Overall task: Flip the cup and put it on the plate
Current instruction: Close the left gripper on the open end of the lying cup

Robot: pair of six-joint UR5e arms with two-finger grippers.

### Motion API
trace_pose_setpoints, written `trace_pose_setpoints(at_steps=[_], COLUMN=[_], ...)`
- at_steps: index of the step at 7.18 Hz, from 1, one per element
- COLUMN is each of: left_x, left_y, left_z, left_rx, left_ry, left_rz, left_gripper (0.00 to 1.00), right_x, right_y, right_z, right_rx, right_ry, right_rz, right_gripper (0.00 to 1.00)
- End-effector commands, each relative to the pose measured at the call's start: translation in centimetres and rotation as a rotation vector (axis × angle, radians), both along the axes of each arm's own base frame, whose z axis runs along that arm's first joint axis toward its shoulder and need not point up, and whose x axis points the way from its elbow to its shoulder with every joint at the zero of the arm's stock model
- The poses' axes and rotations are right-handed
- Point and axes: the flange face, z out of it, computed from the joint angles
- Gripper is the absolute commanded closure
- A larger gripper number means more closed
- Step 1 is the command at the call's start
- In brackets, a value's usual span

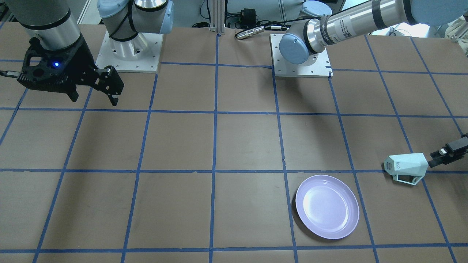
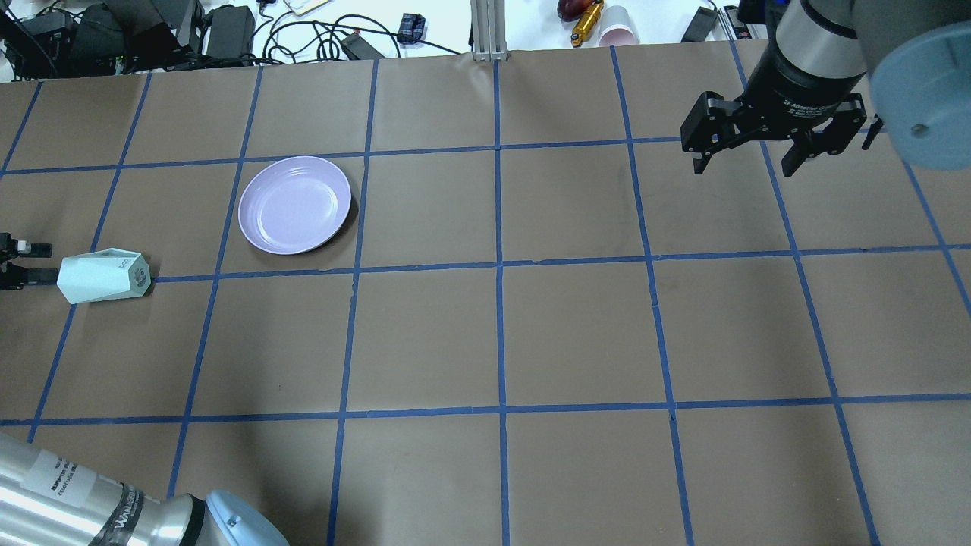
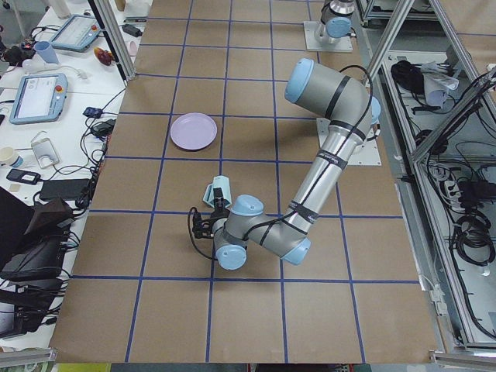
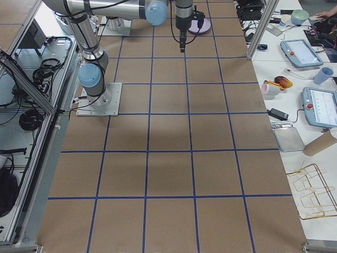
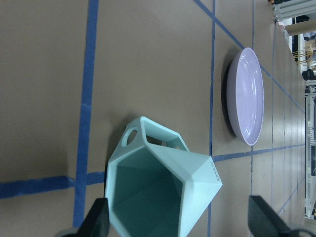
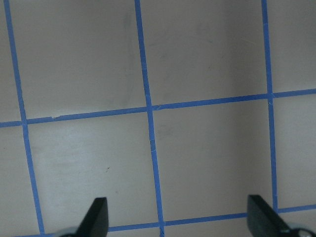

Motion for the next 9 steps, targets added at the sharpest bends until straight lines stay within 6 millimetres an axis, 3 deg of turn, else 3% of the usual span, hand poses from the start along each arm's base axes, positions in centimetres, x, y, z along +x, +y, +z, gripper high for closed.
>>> trace_pose_setpoints(at_steps=[1, 5, 7, 9], left_x=[-1.3, -3.0, -3.9, -4.2], left_y=[-0.3, -0.9, -1.0, -1.3], left_z=[-0.8, -1.4, -1.9, -1.8], left_rx=[0.005, 0.012, 0.005, -0.01], left_ry=[0.046, 0.082, 0.091, 0.086], left_rz=[-0.024, -0.057, -0.075, -0.092], left_gripper=[0.0, 0.0, 0.05, 0.21], right_x=[0.0, 0.0, 0.0, 0.0], right_y=[0.0, 0.0, 0.0, 0.0], right_z=[0.0, 0.0, 0.0, 0.0], right_rx=[0.0, 0.0, 0.0, 0.0], right_ry=[0.0, 0.0, 0.0, 0.0], right_rz=[0.0, 0.0, 0.0, 0.0], right_gripper=[0.0, 0.0, 0.0, 0.0])
